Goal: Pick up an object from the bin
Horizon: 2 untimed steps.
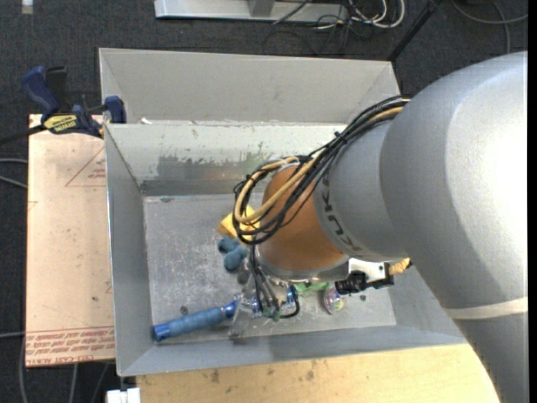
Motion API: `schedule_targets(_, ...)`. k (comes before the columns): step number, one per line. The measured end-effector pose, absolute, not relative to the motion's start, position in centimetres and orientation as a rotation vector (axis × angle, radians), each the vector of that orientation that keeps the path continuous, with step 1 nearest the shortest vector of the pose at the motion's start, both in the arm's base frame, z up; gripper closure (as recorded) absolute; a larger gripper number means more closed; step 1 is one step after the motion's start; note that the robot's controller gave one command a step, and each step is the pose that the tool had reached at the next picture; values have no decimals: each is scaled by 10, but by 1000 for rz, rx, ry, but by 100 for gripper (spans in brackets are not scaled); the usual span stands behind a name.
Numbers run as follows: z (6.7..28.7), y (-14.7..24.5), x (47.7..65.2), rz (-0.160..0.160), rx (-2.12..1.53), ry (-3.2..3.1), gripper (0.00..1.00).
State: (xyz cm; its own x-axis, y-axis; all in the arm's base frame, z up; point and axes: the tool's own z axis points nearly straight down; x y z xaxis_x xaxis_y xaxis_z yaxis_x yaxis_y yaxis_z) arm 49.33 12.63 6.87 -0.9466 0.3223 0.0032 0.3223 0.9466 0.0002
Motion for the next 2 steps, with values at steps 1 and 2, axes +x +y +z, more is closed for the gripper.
schedule_targets(1, 69, 126, 494, -2, -512, -3097, 0)
schedule_targets(2, 68, 127, 493, -3, -512, -3096, 100)
